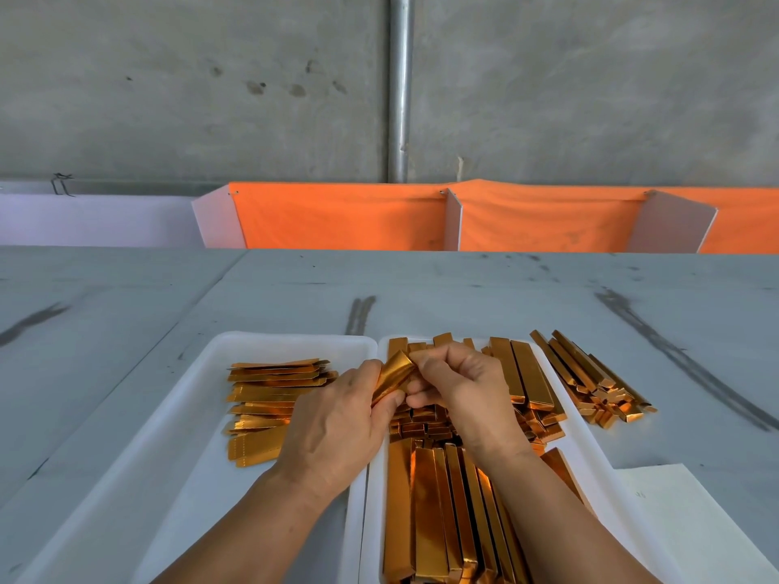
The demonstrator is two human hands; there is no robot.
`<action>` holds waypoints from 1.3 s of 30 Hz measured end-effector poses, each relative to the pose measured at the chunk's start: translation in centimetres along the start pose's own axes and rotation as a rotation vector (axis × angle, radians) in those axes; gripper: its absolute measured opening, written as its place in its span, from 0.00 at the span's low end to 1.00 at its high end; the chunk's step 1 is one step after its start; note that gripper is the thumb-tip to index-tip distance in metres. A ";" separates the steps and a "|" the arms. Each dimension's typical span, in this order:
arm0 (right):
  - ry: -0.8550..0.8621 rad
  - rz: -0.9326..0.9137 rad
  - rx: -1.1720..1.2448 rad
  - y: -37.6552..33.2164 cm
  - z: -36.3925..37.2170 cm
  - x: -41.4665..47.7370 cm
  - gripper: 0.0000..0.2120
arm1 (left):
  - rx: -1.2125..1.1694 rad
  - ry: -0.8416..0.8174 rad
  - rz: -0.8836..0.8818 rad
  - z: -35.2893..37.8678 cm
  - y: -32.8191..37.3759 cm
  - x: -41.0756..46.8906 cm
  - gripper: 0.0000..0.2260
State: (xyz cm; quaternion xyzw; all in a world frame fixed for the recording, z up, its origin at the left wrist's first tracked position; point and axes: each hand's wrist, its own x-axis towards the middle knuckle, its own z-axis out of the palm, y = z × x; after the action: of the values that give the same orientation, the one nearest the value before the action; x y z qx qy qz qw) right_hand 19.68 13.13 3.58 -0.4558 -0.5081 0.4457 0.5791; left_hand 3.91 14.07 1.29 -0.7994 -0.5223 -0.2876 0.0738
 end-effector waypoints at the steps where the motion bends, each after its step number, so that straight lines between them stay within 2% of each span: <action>1: -0.003 -0.001 -0.006 0.0 0.1 0.0 0.06 | 0.001 0.000 -0.006 0.0 0.0 0.0 0.20; 10: 0.051 -0.011 -0.114 0.1 0.3 0.2 0.03 | 0.042 -0.021 0.009 -0.1 0.2 0.0 0.20; 16: 0.020 -0.007 -0.051 -0.1 0.1 0.0 0.04 | 0.046 -0.004 0.008 -0.2 0.3 0.1 0.20; 21: 0.027 -0.024 -0.119 0.0 0.3 0.1 0.03 | 0.057 -0.003 0.016 0.0 0.1 0.0 0.19; 25: 0.053 -0.005 -0.169 0.1 0.2 0.2 0.02 | 0.022 -0.008 0.005 0.0 -0.1 0.0 0.18; 27: 0.083 -0.008 -0.167 0.2 0.2 0.3 0.02 | -0.032 0.000 -0.025 -0.1 -0.1 0.2 0.20; 30: 0.186 0.004 -0.120 0.2 -0.3 0.6 0.03 | -0.193 0.006 -0.145 -0.5 -0.2 0.6 0.31; 32: 0.241 0.034 -0.055 0.1 -0.8 0.9 0.03 | -0.399 0.037 -0.278 -0.8 -0.6 0.8 0.34; 35: 0.242 0.079 0.027 0.2 -0.9 1.0 0.03 | -0.853 0.034 -0.420 -1.0 -1.3 1.0 0.25; 37: 0.224 0.106 0.055 0.2 -0.7 1.0 0.03 | -1.149 0.017 -0.436 -1.2 -1.4 1.1 0.22; 39: 0.206 0.131 0.082 0.3 -0.6 1.1 0.04 | -1.338 -0.021 -0.430 -1.5 -1.3 1.2 0.21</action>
State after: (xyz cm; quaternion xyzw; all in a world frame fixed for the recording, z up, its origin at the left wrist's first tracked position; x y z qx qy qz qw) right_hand 20.33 14.21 3.48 -0.5073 -0.3964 0.4540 0.6159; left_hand 2.51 14.96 2.93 -0.5547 -0.3804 -0.5477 -0.4976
